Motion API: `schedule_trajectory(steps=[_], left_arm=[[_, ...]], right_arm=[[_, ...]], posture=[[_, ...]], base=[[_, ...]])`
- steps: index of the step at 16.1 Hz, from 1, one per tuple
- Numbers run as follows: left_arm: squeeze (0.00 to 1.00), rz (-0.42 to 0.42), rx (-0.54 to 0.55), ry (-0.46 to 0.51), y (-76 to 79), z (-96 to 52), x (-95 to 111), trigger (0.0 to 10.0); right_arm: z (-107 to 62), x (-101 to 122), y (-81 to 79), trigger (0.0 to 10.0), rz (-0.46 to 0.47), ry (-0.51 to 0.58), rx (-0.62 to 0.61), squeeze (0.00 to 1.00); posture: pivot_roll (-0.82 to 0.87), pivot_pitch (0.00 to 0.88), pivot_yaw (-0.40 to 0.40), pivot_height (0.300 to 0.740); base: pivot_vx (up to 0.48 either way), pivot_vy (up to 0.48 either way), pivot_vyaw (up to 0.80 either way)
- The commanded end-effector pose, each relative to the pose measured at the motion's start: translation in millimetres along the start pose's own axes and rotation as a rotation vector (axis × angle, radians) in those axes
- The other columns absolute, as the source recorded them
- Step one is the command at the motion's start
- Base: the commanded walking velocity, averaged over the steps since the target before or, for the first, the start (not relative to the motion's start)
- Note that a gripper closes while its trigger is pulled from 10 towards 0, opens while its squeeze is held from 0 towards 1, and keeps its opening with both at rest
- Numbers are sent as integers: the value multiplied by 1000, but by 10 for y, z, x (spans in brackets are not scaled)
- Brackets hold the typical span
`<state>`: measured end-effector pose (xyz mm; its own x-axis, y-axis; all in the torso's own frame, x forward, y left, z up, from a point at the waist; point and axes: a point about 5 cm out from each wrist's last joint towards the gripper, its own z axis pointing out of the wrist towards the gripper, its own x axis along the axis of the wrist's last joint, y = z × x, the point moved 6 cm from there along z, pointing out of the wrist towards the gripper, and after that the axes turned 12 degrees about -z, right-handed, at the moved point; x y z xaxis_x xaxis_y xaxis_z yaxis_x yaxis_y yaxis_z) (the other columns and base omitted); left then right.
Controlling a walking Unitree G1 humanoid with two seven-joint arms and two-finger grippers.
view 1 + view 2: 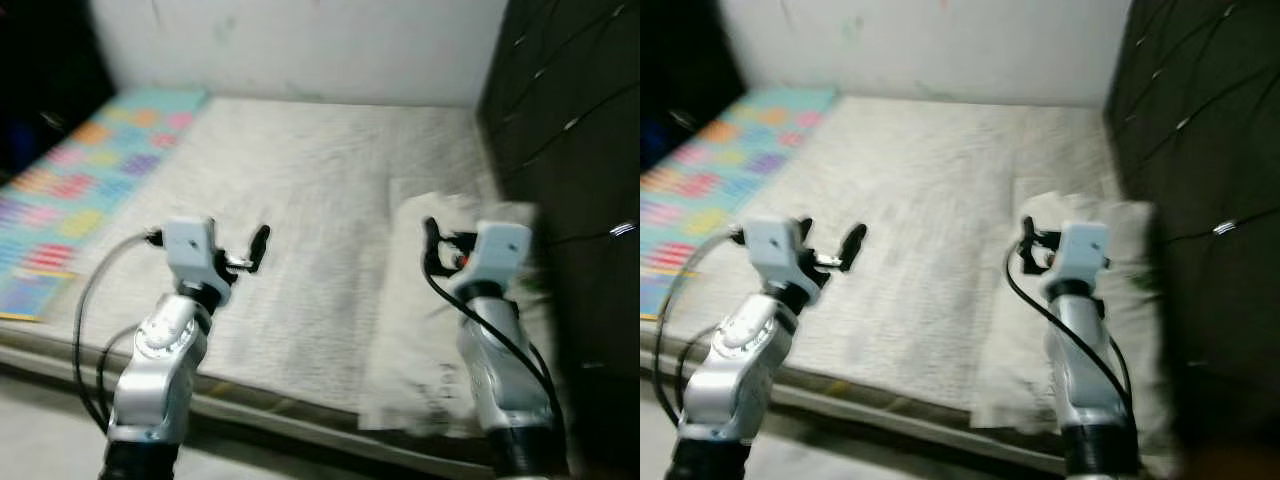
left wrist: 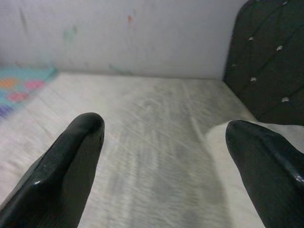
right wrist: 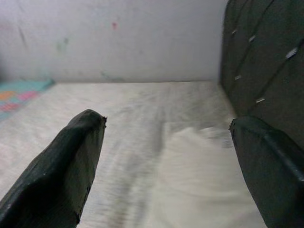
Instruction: Clean up the room
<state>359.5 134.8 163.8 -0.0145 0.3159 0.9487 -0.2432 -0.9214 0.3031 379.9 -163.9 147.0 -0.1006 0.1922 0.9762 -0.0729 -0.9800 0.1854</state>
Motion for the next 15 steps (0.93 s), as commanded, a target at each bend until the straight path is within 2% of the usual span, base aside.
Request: schedule_trajectory(steps=[1,2,3,4,6,7,8,9,11,13,15], left_arm=[[0,18,-14,3,-20,28,47,10000],[0,26,-7,32,-33,67,111,10000],[0,2,44,89,-68,94,187,10000],[0,-26,88,122,-78,63,207,10000],[0,-66,142,122,-100,-94,120,10000],[0,-90,173,105,-142,-206,20,10000],[0,-81,187,80,-185,-315,-108,10000],[0,-78,187,75,-195,-332,-136,10000],[0,-62,207,81,-258,-297,-116,10000],[0,-55,220,94,-269,-277,-66,10000],[0,-50,212,96,-264,-266,-52,10000]], right_arm=[[47,77,-143,10000,-8,30,28,0],[50,71,-168,10000,-10,32,15,0],[45,1,-196,10000,17,2,4,0],[51,-20,-251,10000,13,-8,33,0],[52,-34,-357,10000,-37,-1,120,0],[43,-81,-322,10000,-60,-14,132,0],[2,-177,-205,10000,-86,-42,128,0],[-12,-206,-173,10000,-95,-51,128,0],[-75,-312,-76,10000,-139,-82,160,0],[-53,-360,-47,10000,-141,-97,163,0],[-15,-326,53,10000,-120,-85,106,0]], posture=[[-46,0,183,740],[-43,0,154,740],[-13,0,86,740],[21,0,30,740],[55,0,-36,740],[55,0,-66,740],[50,0,-130,740],[50,0,-130,740],[70,0,-178,740],[77,0,-157,740],[51,0,-93,740]], base=[[0,0,0],[0,0,0],[0,0,0],[0,0,0],[0,0,0],[0,0,0],[0,0,0],[0,0,0],[0,0,0],[0,0,0],[0,0,0]])
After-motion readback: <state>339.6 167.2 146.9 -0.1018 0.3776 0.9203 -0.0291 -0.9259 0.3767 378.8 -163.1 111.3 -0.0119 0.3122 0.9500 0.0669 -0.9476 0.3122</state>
